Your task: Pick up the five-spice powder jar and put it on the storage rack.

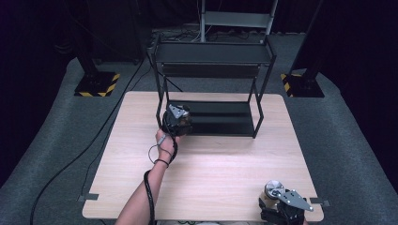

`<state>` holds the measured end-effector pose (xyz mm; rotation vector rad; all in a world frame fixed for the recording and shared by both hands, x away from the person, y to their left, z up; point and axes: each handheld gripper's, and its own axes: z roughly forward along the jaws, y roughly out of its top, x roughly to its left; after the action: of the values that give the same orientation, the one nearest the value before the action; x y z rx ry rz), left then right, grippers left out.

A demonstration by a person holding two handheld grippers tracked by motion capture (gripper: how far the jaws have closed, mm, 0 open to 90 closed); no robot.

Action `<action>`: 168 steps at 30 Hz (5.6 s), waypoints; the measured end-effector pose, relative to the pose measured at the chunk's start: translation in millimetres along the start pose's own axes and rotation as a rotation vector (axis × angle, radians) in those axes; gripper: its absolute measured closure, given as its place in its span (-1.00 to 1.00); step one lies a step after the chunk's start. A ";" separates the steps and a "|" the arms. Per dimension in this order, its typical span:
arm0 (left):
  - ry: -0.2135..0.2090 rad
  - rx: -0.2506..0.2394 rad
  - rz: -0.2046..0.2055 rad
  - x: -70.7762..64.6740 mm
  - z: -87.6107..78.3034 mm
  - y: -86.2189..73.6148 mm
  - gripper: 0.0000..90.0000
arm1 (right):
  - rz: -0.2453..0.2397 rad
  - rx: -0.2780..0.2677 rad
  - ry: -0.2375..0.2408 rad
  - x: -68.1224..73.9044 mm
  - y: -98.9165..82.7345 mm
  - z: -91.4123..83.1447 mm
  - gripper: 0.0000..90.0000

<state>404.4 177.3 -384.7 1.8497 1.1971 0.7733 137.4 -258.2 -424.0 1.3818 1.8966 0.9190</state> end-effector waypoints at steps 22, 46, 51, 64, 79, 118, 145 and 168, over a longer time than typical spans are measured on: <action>-0.002 -0.014 -0.029 -3.6 15.7 -1.5 -0.30 | -0.005 0.001 0.005 1.2 0.1 0.9 -1.00; 0.008 -0.016 -0.050 -3.5 32.8 -5.9 -0.30 | -0.010 0.007 -0.002 3.3 1.5 1.1 -1.00; 0.014 -0.017 -0.044 -3.5 34.7 -6.4 -0.30 | -0.011 0.007 0.000 3.1 1.4 1.5 -1.00; 0.020 -0.011 -0.047 -3.1 42.2 -7.5 -0.30 | -0.011 0.007 -0.002 3.3 1.3 1.0 -1.00; 0.014 0.005 -0.042 -4.6 50.2 -6.2 -0.30 | -0.012 0.006 0.001 2.8 0.7 1.3 -1.00; -0.007 0.023 -0.087 4.1 65.2 -11.1 -0.30 | -0.012 0.002 -0.001 2.9 0.5 0.7 -1.00; 0.005 0.041 -0.089 2.2 73.6 -1.7 -0.31 | -0.012 0.004 0.002 3.4 1.3 1.0 -1.00; -0.059 0.361 -0.005 16.8 58.7 61.9 -1.00 | -0.011 0.001 0.002 1.6 1.3 -0.3 -1.00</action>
<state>486.2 160.8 -360.0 2.1418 1.3713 0.5182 137.5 -256.4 -422.9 1.3698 1.9048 0.9150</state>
